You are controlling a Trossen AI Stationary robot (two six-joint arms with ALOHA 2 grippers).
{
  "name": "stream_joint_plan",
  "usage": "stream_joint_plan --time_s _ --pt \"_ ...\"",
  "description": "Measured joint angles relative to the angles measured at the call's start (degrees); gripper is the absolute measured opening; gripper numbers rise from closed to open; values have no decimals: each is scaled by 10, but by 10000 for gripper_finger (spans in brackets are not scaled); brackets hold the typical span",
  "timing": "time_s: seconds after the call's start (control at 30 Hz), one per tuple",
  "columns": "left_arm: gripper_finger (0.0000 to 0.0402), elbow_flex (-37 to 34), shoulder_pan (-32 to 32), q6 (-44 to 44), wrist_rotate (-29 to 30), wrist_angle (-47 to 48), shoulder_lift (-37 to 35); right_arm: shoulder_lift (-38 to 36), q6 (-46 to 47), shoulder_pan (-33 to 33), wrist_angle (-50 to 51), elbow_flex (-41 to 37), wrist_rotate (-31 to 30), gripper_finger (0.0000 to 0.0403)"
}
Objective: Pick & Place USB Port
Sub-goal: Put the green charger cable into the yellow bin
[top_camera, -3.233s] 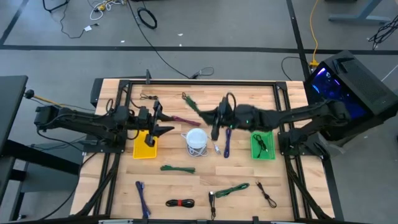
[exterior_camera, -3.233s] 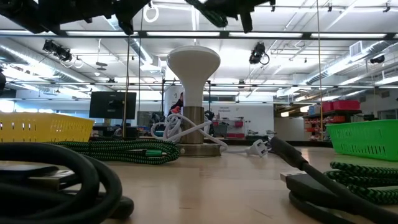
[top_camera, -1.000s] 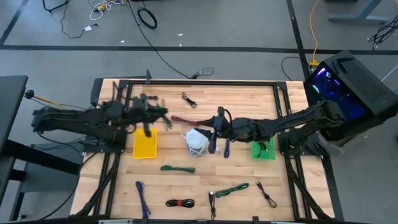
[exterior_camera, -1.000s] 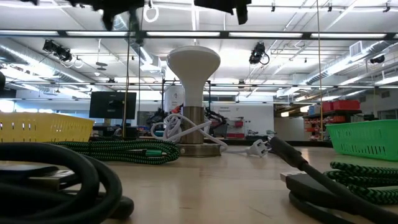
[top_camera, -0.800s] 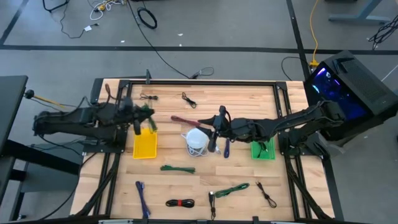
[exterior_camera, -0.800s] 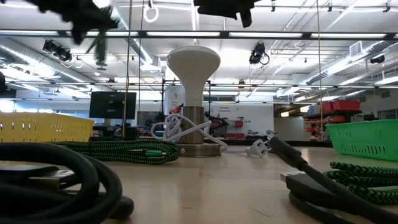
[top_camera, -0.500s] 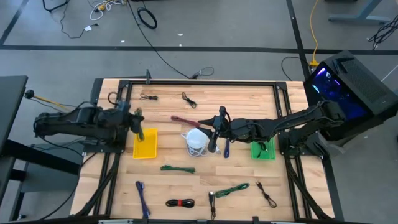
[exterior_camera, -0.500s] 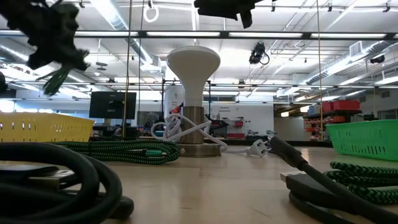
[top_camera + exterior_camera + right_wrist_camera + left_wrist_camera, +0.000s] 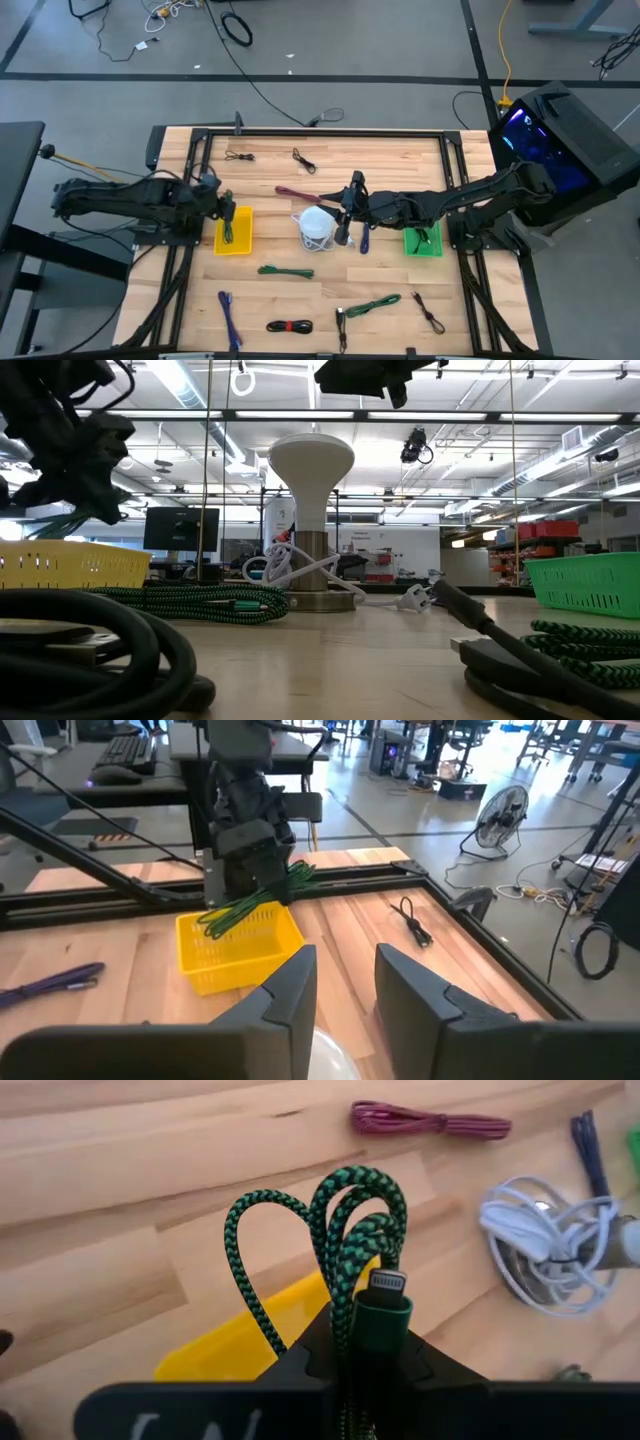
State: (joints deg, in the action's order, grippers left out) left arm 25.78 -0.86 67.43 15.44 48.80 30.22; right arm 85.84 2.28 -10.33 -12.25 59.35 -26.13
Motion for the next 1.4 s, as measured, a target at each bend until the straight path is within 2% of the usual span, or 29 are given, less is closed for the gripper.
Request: stream_joint_plan --time_s 0.23,0.3,0.67,1.03,1.2,1.4 --pt "24 0 0 31 -52 -12 53 0 0 9 8 0 0 105" --pt "27 0 0 30 -46 -13 65 0 -2 12 8 0 0 104" --pt "104 0 0 11 -37 -15 81 0 0 14 13 0 0 105" --pt "141 0 0 8 -45 -17 80 0 -1 14 13 0 0 105" --pt "153 0 1 -5 -4 -17 80 0 -2 17 13 0 0 105" --pt "179 0 0 -6 -25 -24 80 0 1 21 25 0 0 105"
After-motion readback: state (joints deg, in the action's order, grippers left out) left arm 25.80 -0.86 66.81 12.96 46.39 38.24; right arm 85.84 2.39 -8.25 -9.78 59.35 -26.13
